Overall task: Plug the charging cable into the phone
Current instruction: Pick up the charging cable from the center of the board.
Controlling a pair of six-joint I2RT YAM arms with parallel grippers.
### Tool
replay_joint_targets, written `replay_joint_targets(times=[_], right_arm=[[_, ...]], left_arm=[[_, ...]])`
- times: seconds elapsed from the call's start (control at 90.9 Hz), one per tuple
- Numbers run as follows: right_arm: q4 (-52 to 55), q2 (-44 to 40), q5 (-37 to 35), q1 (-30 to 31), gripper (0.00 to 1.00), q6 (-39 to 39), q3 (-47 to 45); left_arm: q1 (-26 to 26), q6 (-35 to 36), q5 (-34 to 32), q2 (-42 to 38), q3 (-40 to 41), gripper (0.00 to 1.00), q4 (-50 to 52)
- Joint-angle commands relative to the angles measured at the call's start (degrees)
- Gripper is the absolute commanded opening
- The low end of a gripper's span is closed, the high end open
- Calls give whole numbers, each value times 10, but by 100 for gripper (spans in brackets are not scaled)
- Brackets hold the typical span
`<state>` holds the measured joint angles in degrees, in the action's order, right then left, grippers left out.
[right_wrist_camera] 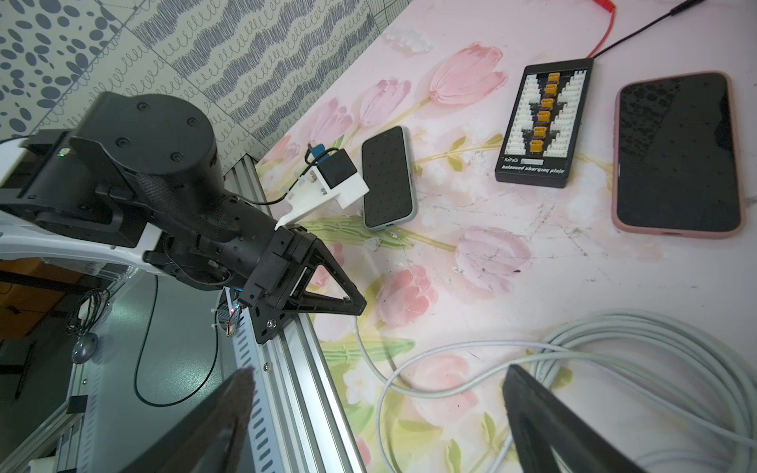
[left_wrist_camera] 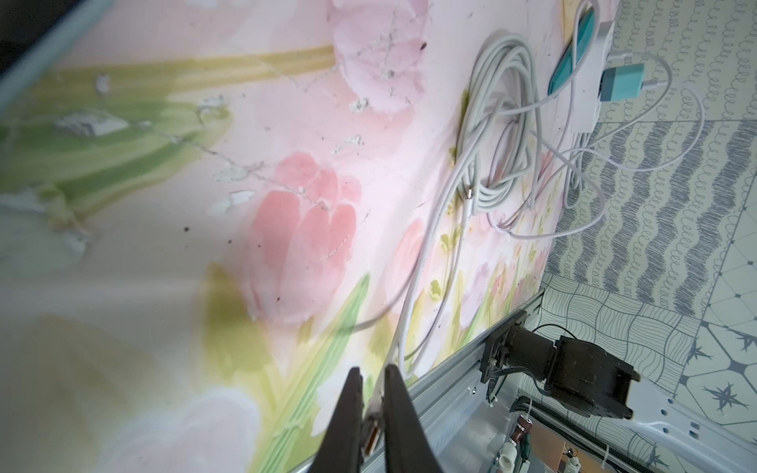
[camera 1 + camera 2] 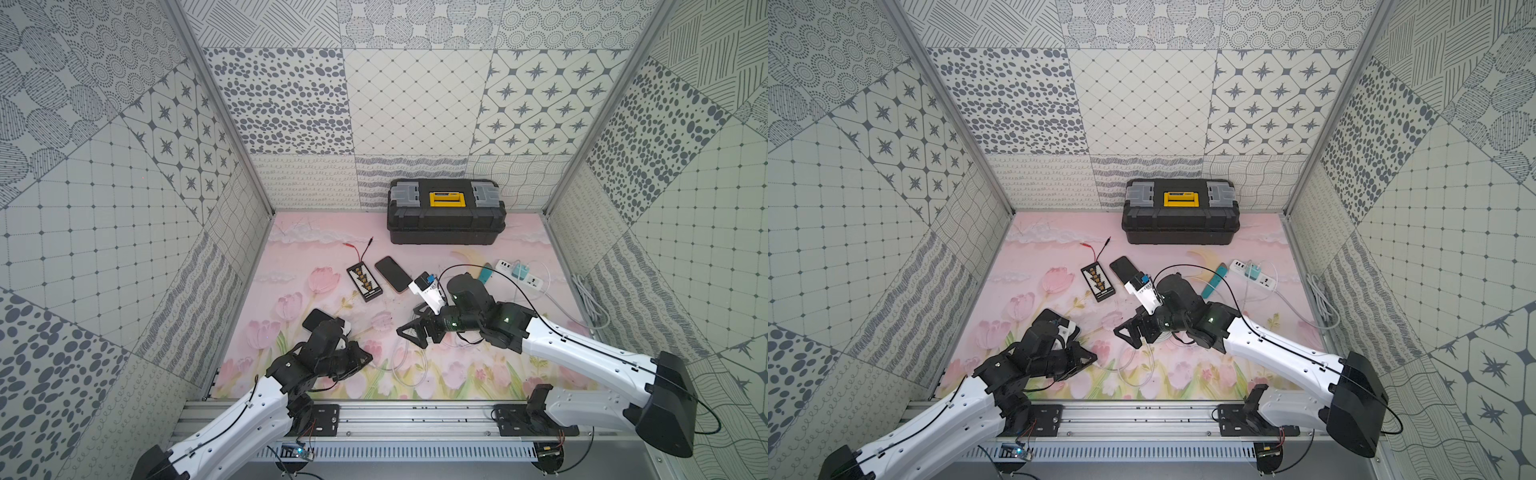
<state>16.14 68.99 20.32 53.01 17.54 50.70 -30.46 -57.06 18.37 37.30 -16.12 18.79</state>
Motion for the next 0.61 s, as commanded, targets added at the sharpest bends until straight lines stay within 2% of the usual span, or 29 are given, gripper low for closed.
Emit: replay_joint_targets(times=[0.0, 0.11, 0.242, 0.429, 0.594], right_arm=[[-27, 6, 29, 2, 97, -12, -14], [-28, 7, 75, 3, 97, -31, -15], [-37, 6, 114, 4, 91, -59, -25], [-40, 32, 133, 13, 74, -97, -22], [-56, 64, 212, 13, 63, -106, -9]], left_arm=[[-5, 30, 4, -13, -25, 0, 45], [-5, 56, 15, -28, -34, 0, 30], [-5, 88, 28, -29, -79, 0, 12], [-5, 121, 79, -10, -139, 0, -8], [-5, 142, 100, -33, -136, 0, -36]])
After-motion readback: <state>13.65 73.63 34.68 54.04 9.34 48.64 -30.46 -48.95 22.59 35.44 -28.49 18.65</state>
